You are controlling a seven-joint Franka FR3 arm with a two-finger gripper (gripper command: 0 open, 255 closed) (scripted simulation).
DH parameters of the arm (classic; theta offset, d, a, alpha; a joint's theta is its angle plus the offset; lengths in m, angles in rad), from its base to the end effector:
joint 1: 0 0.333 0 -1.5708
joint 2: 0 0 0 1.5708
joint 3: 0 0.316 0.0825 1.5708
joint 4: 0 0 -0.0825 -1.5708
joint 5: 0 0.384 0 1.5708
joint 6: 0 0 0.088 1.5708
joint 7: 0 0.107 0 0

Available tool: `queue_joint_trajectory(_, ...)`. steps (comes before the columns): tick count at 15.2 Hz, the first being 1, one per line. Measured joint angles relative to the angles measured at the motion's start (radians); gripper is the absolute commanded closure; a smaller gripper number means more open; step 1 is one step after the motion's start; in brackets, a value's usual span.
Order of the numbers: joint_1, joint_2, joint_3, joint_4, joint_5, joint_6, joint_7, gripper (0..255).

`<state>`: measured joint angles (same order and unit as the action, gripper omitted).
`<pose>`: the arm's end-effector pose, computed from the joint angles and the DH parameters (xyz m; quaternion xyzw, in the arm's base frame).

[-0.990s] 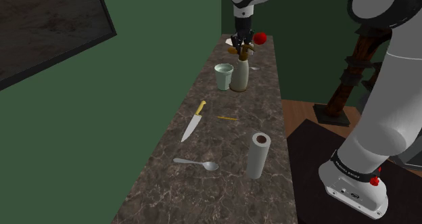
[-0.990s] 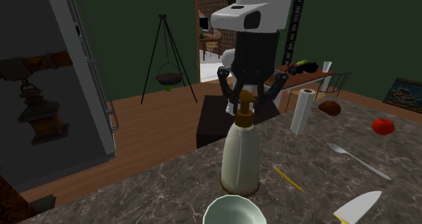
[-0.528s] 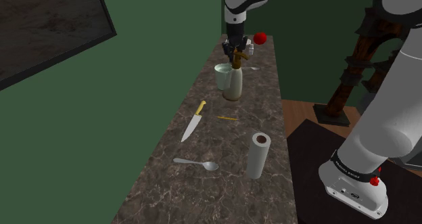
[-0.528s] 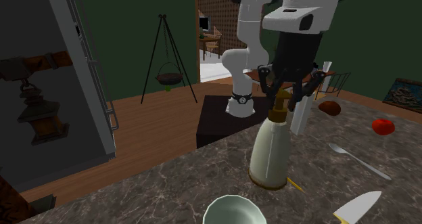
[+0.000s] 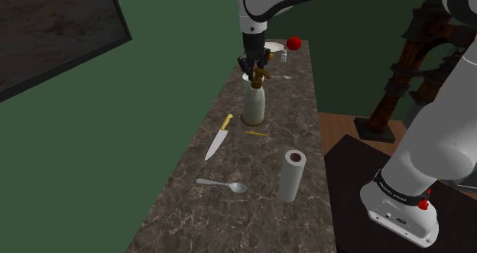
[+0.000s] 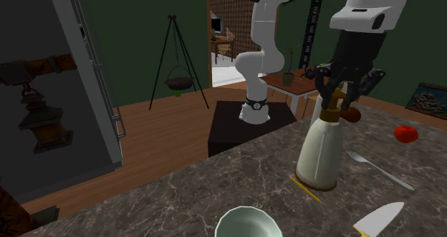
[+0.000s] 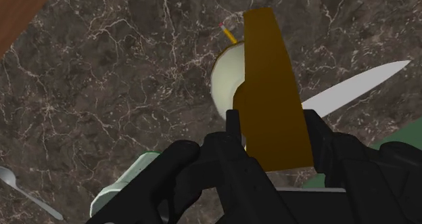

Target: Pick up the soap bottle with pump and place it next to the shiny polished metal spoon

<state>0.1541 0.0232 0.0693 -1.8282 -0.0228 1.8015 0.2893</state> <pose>0.5507 0.1228 0.5087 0.9992 -0.0300 -0.0215 0.0162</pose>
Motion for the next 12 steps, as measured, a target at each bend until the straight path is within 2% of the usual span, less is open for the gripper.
queue_joint_trajectory(12, 0.143, 0.008, 0.138, 0.003, 0.01, 0.0, 0.279, 255)
